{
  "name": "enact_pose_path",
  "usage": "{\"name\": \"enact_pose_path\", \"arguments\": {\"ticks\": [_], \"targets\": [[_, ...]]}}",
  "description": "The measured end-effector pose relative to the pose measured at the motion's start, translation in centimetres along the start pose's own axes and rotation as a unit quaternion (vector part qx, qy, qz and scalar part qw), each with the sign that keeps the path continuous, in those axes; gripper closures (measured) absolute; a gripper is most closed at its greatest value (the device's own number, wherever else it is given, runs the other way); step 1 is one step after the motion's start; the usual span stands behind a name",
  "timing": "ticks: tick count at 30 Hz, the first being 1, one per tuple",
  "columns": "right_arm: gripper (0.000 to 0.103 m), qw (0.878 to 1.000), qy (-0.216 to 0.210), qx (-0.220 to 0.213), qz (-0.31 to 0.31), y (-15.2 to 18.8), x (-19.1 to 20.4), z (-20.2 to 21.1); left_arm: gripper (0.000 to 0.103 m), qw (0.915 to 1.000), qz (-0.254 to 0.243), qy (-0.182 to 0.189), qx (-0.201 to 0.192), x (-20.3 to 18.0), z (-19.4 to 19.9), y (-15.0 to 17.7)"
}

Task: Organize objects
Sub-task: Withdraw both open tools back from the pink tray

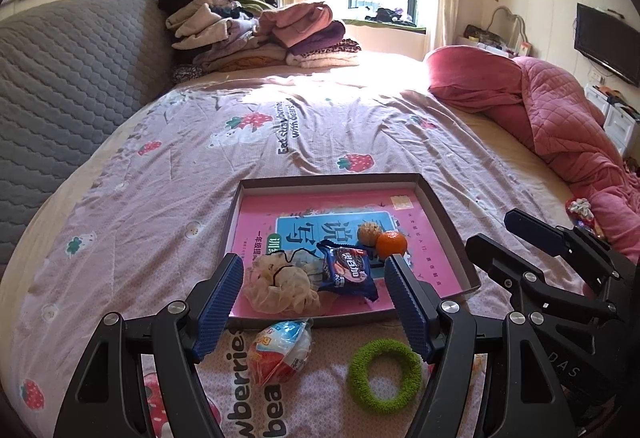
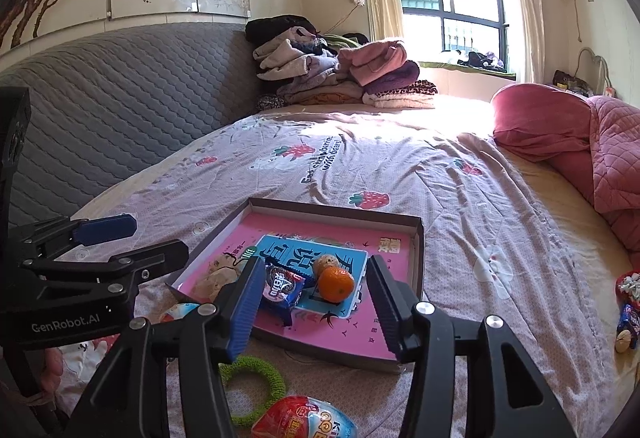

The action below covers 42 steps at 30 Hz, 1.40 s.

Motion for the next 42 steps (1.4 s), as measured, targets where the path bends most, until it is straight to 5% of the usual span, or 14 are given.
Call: {"name": "enact_pose_path", "arguments": {"ticks": [42], "targets": [[0.044, 1.000, 0.002, -0.021, 0.002, 0.3, 1.6, 3.6, 0.028, 0.9999, -0.002, -0.009, -0.010, 1.9, 3.8, 2.8]]}}
Point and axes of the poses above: each gripper's, at about its wrist camera, not at the fingertips, and z roughly against the way its jaws point, x to its left, y to its underside, the point moved 1 cm from there along -z, roughly the way its jaws point, and after that the axes turned 7 degrees about z, right-handed, at the moved point
